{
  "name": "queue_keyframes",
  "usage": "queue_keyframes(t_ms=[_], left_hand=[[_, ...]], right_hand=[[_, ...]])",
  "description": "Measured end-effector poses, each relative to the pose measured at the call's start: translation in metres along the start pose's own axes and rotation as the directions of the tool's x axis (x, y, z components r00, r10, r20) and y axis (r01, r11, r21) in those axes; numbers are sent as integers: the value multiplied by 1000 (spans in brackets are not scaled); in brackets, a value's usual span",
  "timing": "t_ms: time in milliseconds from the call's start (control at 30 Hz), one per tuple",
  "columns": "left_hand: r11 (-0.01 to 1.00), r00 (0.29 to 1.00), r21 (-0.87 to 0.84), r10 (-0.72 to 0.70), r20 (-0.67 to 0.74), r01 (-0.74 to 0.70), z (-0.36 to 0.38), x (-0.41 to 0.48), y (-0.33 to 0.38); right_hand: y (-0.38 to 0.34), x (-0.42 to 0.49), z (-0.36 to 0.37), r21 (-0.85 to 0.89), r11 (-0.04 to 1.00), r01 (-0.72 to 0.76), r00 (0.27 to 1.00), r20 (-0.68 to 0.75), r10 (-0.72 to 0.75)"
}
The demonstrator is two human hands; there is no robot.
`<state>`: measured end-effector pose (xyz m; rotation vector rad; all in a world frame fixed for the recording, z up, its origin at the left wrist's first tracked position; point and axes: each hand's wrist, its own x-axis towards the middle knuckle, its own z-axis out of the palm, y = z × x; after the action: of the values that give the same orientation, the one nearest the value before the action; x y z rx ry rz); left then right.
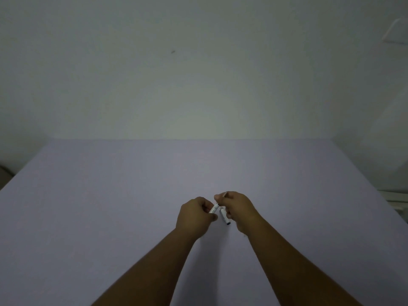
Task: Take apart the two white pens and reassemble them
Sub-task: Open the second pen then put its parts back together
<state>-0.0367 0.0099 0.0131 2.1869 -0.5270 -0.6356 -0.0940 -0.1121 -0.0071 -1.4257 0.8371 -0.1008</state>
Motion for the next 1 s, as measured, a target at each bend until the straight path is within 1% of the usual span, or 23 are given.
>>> queue_keyframes(t_ms=[100, 133, 200, 233, 267, 333, 400, 433, 533, 567, 600, 667, 700, 733, 800, 833, 867, 900, 967, 1000], left_hand=[[1000, 1000, -9, -1, 14, 1, 1, -3, 4], [1000, 1000, -18, -4, 11, 4, 1, -5, 6], [999, 1000, -35, -20, 0, 20, -1, -6, 6], [999, 1000, -38, -27, 0, 27, -2, -6, 6], [999, 1000, -34, -27, 2, 27, -2, -6, 6], [1000, 1000, -14, -19, 12, 19, -1, -8, 8], [1000, 1000, -11, -19, 17, 19, 0, -10, 9], [1000, 1000, -13, -22, 15, 23, 1, -11, 9], [1000, 1000, -7, -29, 9, 29, 1, -12, 9], [1000, 1000, -1, -26, 11, 26, 1, -12, 10], [1000, 1000, 4, -22, 14, 22, 2, -13, 11], [1000, 1000, 0, -16, 24, 16, 4, -15, 12], [1000, 999, -11, -17, 27, 17, 5, -15, 11], [999, 999, -25, -21, 27, 21, 5, -15, 11], [998, 999, -44, -32, 22, 33, 4, -15, 11], [999, 999, -43, -32, 21, 33, 4, -15, 11], [999, 999, -37, -27, 22, 28, 4, -15, 11], [999, 999, -28, -22, 25, 23, 5, -15, 11], [1000, 999, -19, -19, 29, 19, 6, -16, 12], [999, 999, -23, -21, 29, 22, 7, -16, 11]], right_hand=[[-5, -1, 4, -142, 988, -57, 995, -91, 44], [-7, -3, 2, -130, 989, -69, 995, -85, 58], [-9, -6, -2, 7, 998, -58, 998, -9, 58], [-9, -7, -4, 63, 997, -36, 999, 23, 34], [-9, -8, -6, 70, 997, -14, 999, 32, 12], [-8, -11, -7, -26, 1000, -12, 1000, -17, 12], [-10, -13, -5, -131, 990, -44, 997, -67, 36], [-9, -13, -6, -123, 991, -47, 998, -51, 41], [-10, -17, -9, 47, 999, -10, 999, 36, 9], [-10, -18, -10, 39, 999, 4, 999, 35, -6], [-10, -18, -10, -22, 1000, 12, 1000, 16, -11], [-11, -17, -9, -202, 979, -17, 999, -43, 9], [-12, -18, -8, -228, 973, -33, 998, -52, 21], [-12, -18, -9, -193, 980, -35, 999, -34, 29], [-12, -20, -11, -11, 1000, -17, 999, 35, 18], [-12, -22, -12, 33, 999, 0, 999, 51, -2], [-12, -22, -13, 15, 1000, 12, 999, 48, -13], [-11, -21, -14, -55, 998, 9, 1000, 26, -8], [-12, -18, -12, -234, 971, -49, 998, -39, 41], [-12, -18, -12, -236, 969, -69, 997, -48, 60]])
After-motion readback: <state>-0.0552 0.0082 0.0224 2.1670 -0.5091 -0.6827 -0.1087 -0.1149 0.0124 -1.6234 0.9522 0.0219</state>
